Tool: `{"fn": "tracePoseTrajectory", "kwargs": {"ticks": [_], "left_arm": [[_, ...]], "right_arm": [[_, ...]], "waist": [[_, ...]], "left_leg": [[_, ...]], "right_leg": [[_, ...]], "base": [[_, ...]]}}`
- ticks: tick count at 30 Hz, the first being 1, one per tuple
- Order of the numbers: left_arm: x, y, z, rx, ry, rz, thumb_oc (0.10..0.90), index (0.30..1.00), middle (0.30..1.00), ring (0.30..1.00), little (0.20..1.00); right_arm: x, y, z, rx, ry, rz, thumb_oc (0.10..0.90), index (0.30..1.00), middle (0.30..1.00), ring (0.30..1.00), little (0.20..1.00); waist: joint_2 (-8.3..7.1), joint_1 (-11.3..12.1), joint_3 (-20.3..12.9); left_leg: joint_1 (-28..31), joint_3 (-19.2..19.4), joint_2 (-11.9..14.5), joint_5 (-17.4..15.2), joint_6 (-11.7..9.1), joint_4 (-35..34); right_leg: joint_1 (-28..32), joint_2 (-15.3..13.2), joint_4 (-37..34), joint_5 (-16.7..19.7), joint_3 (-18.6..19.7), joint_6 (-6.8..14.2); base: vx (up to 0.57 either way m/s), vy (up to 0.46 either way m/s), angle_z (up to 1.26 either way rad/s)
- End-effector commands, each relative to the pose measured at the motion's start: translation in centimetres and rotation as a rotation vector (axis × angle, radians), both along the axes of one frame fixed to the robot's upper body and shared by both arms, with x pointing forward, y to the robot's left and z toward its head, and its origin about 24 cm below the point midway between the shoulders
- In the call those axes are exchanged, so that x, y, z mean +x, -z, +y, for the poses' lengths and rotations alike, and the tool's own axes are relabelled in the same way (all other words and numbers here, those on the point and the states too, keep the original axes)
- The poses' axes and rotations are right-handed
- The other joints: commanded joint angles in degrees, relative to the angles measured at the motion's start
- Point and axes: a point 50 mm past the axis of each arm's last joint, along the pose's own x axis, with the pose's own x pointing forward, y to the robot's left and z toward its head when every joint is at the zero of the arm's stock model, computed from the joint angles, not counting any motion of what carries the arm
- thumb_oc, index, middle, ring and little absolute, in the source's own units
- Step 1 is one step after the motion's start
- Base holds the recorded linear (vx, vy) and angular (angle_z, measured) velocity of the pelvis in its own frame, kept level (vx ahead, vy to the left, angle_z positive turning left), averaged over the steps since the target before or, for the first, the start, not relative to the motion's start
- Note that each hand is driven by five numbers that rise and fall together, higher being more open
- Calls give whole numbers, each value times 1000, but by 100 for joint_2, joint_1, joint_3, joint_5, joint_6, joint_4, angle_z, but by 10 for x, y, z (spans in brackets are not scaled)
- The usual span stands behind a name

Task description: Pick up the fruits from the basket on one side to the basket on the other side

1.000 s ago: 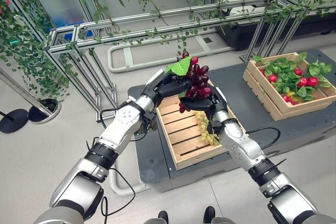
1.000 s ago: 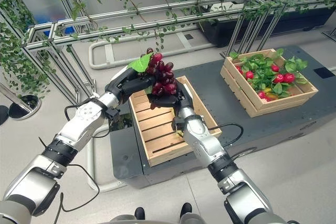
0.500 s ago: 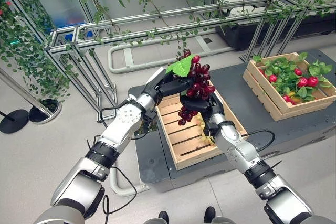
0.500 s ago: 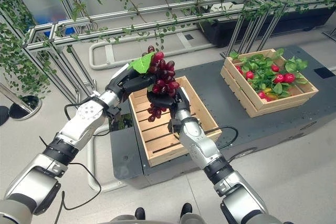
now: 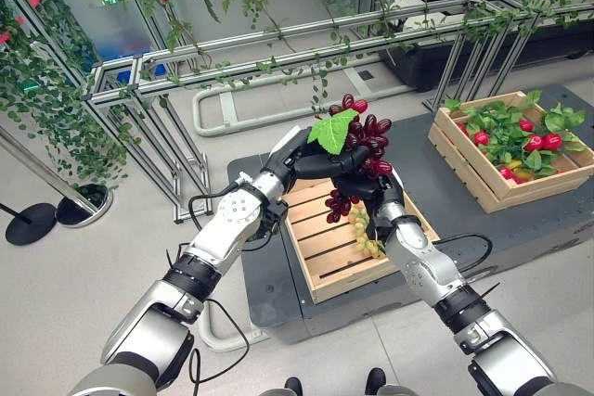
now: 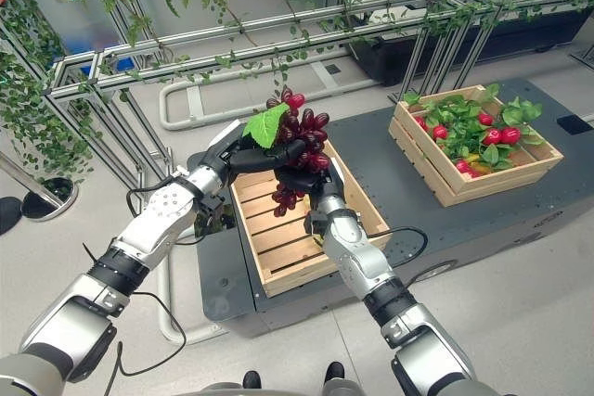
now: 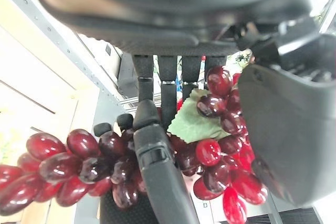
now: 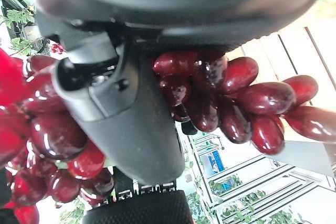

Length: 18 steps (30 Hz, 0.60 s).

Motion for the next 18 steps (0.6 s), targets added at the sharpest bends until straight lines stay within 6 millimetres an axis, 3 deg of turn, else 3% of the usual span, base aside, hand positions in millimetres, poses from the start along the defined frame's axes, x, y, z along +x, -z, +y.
{"fn": "tracePoseTrajectory", "kwargs": {"ticks": [1, 8, 18], "left_arm": [[15, 2, 71, 113, -307, -36, 800, 900, 900, 900, 900], [8, 14, 93, 128, -366, -11, 800, 900, 900, 900, 900], [-7, 29, 119, 172, -441, 5, 800, 900, 900, 900, 900]], "right_arm": [[5, -50, -8, 178, 58, -300, 400, 300, 300, 300, 300], [3, -42, -23, 149, 97, -297, 400, 300, 300, 300, 300], [0, -31, -60, 157, 190, -266, 400, 300, 300, 300, 300]], "waist": [[-137, -52, -875], [-126, -81, -862], [-118, -118, -835]], "left_leg": [[-80, 185, -47, -501, -48, 5], [-49, 254, -24, -500, -51, 5], [-26, 302, -7, -518, -59, 5]], "right_leg": [[188, -230, 10, -553, 154, 90], [184, -213, 10, -545, 197, 82], [174, -190, 10, -551, 252, 83]], "base": [[0, 0, 0], [5, 1, -3], [5, -4, -4]]}}
